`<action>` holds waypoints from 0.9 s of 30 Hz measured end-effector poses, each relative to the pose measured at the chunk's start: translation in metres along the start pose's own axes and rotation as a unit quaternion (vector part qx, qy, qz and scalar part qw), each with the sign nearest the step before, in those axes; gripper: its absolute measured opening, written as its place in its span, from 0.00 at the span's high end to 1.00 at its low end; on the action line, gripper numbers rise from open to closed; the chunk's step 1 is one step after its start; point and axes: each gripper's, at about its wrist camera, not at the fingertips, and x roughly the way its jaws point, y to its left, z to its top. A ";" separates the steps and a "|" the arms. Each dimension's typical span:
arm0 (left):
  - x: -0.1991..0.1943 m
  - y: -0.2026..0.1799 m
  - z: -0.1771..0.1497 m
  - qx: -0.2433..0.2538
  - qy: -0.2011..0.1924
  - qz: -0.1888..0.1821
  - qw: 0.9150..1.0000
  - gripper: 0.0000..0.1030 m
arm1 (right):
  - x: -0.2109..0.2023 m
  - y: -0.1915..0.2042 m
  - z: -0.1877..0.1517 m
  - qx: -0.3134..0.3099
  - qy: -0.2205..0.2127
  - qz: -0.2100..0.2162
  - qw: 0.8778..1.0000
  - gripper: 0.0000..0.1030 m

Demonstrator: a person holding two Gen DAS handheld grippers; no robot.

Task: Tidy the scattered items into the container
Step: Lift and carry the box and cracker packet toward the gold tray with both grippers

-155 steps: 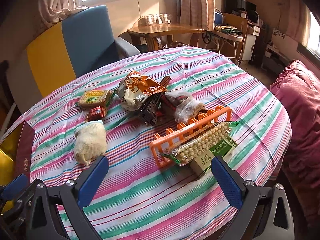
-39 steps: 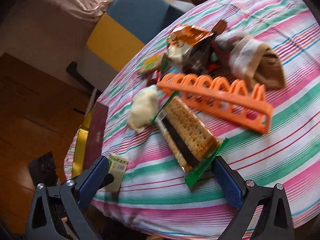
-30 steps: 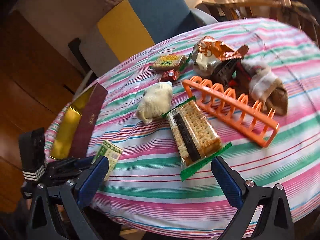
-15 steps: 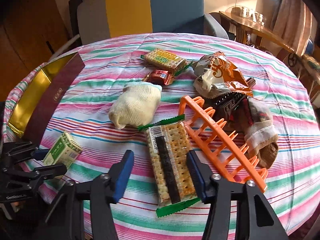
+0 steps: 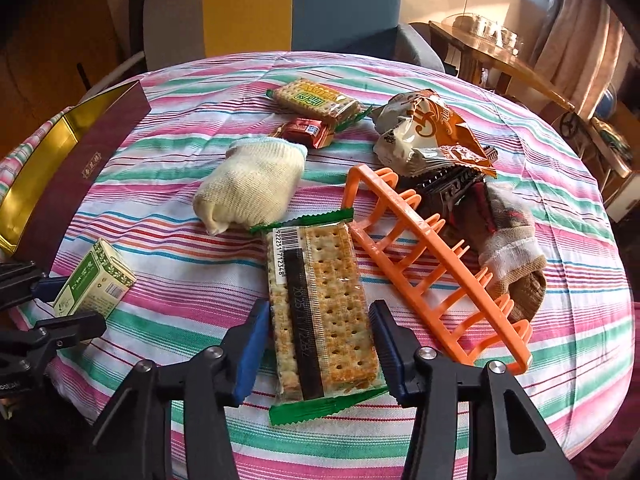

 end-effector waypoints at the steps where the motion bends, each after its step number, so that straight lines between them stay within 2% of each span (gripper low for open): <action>1: 0.000 0.000 0.000 0.000 0.000 0.000 1.000 0.59 | -0.001 0.002 -0.002 0.003 -0.001 -0.003 1.000 0.51; 8: -0.009 0.005 0.004 -0.006 -0.017 -0.011 1.000 0.59 | -0.011 0.013 -0.017 0.044 -0.004 -0.006 0.999 0.51; 14: -0.005 -0.001 0.006 0.013 -0.011 -0.006 1.000 0.59 | -0.010 0.013 -0.019 0.065 -0.003 -0.004 0.998 0.51; 17: -0.002 -0.006 0.003 0.024 -0.009 0.009 1.000 0.59 | -0.006 0.012 -0.019 0.068 -0.004 -0.001 0.998 0.50; 19: -0.001 -0.005 0.002 0.023 -0.009 0.014 1.000 0.64 | -0.005 0.011 -0.020 0.068 -0.007 0.000 0.998 0.50; 21: 0.000 -0.004 0.001 0.023 -0.010 0.020 0.999 0.66 | -0.004 0.011 -0.020 0.067 -0.009 -0.001 0.998 0.50; 27: 0.000 -0.007 -0.002 0.029 -0.018 0.032 0.999 0.67 | -0.003 0.018 -0.019 0.058 -0.007 -0.024 0.998 0.51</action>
